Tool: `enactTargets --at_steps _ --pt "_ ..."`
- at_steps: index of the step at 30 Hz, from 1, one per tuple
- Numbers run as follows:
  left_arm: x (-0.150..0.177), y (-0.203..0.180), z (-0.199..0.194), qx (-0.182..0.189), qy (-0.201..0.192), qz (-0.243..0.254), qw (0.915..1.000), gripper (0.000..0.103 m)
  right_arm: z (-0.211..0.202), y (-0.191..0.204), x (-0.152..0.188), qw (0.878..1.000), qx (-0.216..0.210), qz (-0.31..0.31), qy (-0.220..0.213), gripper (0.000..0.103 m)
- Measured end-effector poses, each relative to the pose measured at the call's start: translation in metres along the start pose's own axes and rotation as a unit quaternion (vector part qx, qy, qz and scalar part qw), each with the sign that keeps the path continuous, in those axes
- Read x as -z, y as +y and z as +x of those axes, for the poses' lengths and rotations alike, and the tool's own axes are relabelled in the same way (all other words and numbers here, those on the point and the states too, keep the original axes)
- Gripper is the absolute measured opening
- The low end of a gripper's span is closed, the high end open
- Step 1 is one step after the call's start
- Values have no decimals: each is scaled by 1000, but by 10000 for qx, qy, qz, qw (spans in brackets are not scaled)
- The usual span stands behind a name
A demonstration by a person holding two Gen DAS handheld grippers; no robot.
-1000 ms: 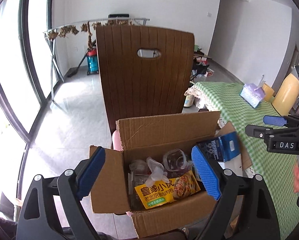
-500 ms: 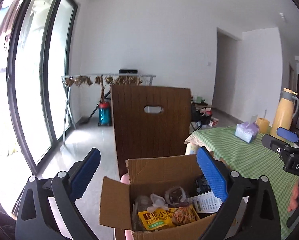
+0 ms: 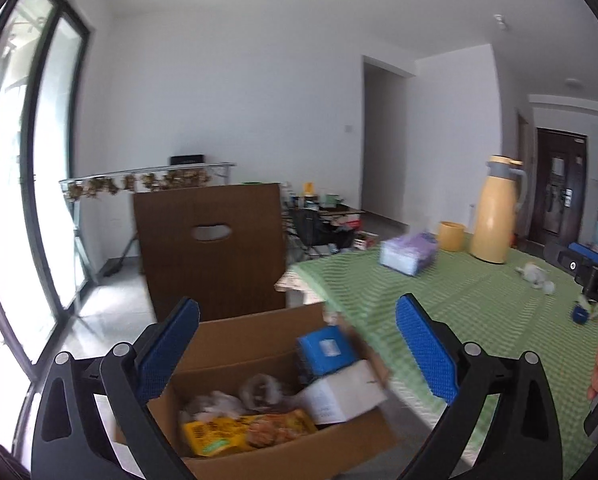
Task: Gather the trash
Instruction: 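Move both grippers back over the table toward the blue lid and wrapper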
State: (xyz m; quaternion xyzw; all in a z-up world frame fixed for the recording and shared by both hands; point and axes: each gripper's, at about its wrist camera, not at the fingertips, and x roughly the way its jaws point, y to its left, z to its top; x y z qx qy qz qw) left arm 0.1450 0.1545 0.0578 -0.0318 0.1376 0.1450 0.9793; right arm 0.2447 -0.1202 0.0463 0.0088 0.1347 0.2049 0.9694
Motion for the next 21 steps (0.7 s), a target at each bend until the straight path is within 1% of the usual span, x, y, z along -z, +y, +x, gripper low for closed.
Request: enactTargets --at_steps 1,3,4,5,6,9,10,11,12,13,14,15,16,17,19,20,21 --pt "1 -13 3 141 27 -5 9999 96 -7 -20 3 9997 228 69 31 86" --pt "2 -51 11 613 74 -17 9981 96 -22 -66 9 9973 655 310 112 86" --pt "4 -66 13 757 103 -8 9971 96 -30 -88 12 9948 895 455 144 86" --pt "5 -90 19 991 179 44 9949 96 -41 -112 16 9917 1118 606 179 86" --pt "8 -104 23 1131 226 79 9933 96 -49 -130 21 9889 1278 718 223 86" --pt "12 -169 37 1779 477 233 9826 96 -81 -190 32 9765 1816 1101 374 86" --pt "14 -194 40 2004 532 294 9778 96 -90 -203 36 9728 1952 1191 375 86" --pt "15 -215 43 2177 566 344 9738 96 -103 -222 39 9666 2159 1335 364 86" --pt "16 -231 46 2330 605 388 9698 96 -112 -236 41 9620 2288 1446 364 86" --pt "18 -258 52 2532 719 490 9635 96 -122 -251 43 9567 2425 1568 377 86" --pt "20 -276 56 2681 810 558 9584 96 -131 -265 44 9510 2559 1686 412 86" --pt "23 -292 61 2842 889 625 9526 96 -136 -272 46 9481 2620 1746 442 86" --pt "27 -318 65 3075 1000 746 9433 96 -141 -284 46 9462 2647 1800 468 86" --pt "31 -339 71 3220 1077 852 9367 96 -145 -299 45 9440 2675 1866 495 86" --pt "39 -381 84 3367 1202 1127 9271 96 -144 -319 41 9414 2667 2000 522 86" --pt "43 -404 93 3421 1262 1259 9226 96 -144 -336 39 9399 2572 2186 523 86" --pt "48 -426 102 3546 1357 1363 9150 96 -141 -346 38 9379 2497 2350 532 86"
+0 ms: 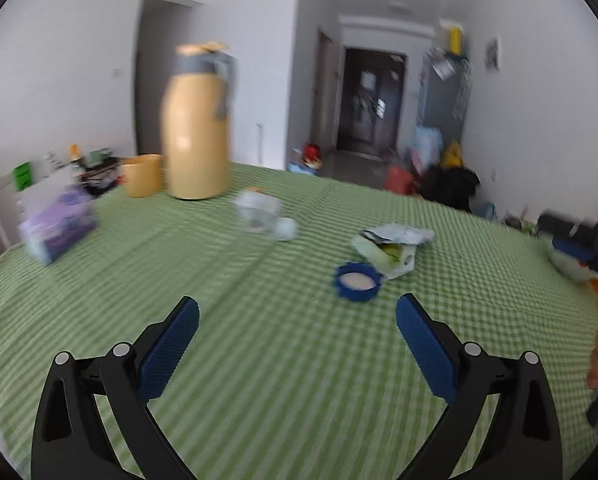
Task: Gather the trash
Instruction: 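Move both grippers back over the table toward the blue lid and wrapper, then grasp the blue lid with the left gripper while the right gripper grasps the snack wrapper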
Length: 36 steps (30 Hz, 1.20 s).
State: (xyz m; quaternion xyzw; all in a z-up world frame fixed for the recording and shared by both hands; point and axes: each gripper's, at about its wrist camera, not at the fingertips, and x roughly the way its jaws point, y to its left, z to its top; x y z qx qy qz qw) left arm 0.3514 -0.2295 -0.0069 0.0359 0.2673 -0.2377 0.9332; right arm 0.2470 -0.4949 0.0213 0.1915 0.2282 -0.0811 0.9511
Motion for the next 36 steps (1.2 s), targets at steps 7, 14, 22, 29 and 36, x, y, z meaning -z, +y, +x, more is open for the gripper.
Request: enactTargets --at_steps 7,14,22,29,36 --pt "-21 -40 117 216 967 374 9944 95 74 -30 -36 9905 -465 893 934 55" --pt "-25 -28 160 320 1595 201 9865 53 157 -30 -41 9725 -487 1437 1770 44" --pt "-28 -19 137 645 1591 257 9848 0 164 -29 -39 9646 -738 1756 1826 12" --pt "-34 3 77 698 1209 -39 9902 0 77 1 -63 9819 -1022 1127 1129 3" --pt "-14 -34 75 1503 1244 207 9806 73 7 2 -55 9909 -777 692 855 2"
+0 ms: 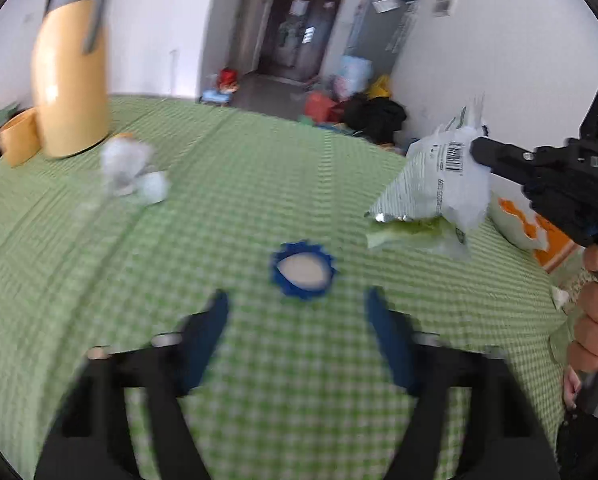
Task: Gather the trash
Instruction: 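Grasp the blue lid with the left gripper while the right gripper grasps the snack wrapper, then carry blue lid and wrapper into the cardboard box and open both grippers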
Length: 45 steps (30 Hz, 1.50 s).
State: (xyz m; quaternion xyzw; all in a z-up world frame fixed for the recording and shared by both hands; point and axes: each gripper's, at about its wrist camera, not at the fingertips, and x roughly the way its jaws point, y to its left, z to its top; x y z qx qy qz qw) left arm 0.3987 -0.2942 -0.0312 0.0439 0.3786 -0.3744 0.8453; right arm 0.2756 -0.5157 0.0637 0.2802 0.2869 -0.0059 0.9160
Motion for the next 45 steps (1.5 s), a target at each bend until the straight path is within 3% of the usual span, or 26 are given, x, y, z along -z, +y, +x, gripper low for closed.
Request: enactTargets --at_steps 3,7,9,10,11,12,14,18,22,25,28,32,36,39,42,45 --pt "-6 -17 33 -533 62 372 9979 78 -20 -4 11 9998 169 -63 -91 3" --pt "-27 -25 80 -738 507 324 9955 84 -43 -15 19 9996 209 -42 -205 3" --pt "-31 -31 98 -1022 723 394 9913 83 -50 -22 22 9995 215 -20 -218 3" --pt "-30 -34 106 -1161 868 469 9883 81 -54 -25 23 9995 227 -7 -230 3" --pt "-29 -37 108 -1181 918 540 9873 55 -56 -28 24 9994 238 -15 -241 3" --pt "-28 -41 106 -1144 875 656 9874 50 -59 -30 25 9994 248 -31 -253 3" --pt "-27 -47 97 -1207 810 762 9864 50 -63 -29 28 9991 291 -119 -287 3" --pt "-26 -56 44 -1132 423 733 9900 50 -61 -9 35 9949 692 -653 -322 3" --pt "-25 -36 -34 -1061 -48 257 9940 50 -58 13 42 9937 642 -866 -321 3" --pt "-11 -6 -108 -1257 -539 -103 9905 50 -52 36 49 9941 421 -962 -271 3" --pt "15 25 -183 -1639 -916 -403 9814 50 -42 70 61 9922 180 -1225 -173 3" --pt "55 79 -273 -2247 -1228 -937 9621 50 -16 137 82 9859 -349 -1633 39 3" --pt "113 132 -359 -2941 -1539 -1437 9323 50 16 212 112 9740 -944 -2034 329 3" --pt "167 169 -427 -3613 -1668 -1877 8980 50 40 274 144 9586 -1474 -2347 653 3" --pt "214 204 -480 -4053 -1681 -2323 8680 50 61 336 179 9385 -1990 -2639 996 3" --pt "265 232 -527 -4410 -1676 -2831 8350 50 82 399 223 9109 -2542 -2913 1443 3"
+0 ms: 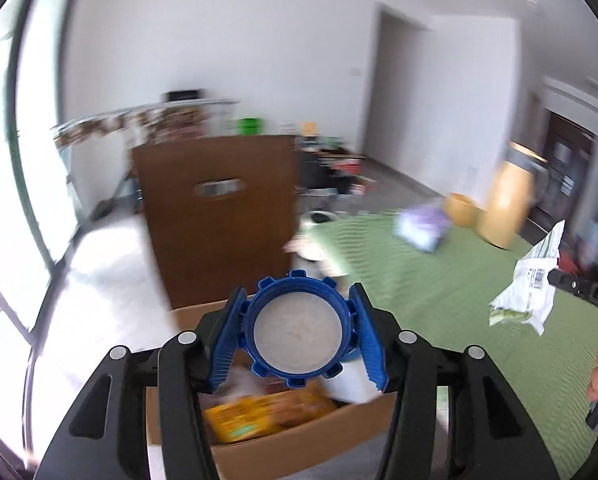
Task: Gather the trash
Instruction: 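Carry blue lid and wrapper into the cardboard box and open both grippers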
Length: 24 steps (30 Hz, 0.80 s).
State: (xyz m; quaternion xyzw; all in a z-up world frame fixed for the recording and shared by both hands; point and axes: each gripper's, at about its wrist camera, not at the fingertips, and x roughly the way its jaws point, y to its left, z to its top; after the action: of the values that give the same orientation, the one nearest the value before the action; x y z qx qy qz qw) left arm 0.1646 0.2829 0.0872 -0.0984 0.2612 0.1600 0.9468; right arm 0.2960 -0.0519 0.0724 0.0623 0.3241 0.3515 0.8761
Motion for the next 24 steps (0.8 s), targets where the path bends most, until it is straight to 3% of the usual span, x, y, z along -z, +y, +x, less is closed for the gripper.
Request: enactTargets --at_steps 4,10,14,20,24 --pt "6 51 0 -305 125 -326 9989 50 69 73 1 9948 -828 -350 473 3" --pt "17 84 12 -332 343 -618 9970 50 141 125 19 9838 -1071 -746 1231 3" --pt "26 85 32 -144 570 -732 9956 50 193 133 40 9775 -818 -895 1729 3" --pt "45 82 85 120 1134 -796 9903 50 281 123 103 9535 140 -1019 2833 3" --pt "62 81 119 187 1452 -854 9855 50 309 106 135 9436 464 -821 3175 3"
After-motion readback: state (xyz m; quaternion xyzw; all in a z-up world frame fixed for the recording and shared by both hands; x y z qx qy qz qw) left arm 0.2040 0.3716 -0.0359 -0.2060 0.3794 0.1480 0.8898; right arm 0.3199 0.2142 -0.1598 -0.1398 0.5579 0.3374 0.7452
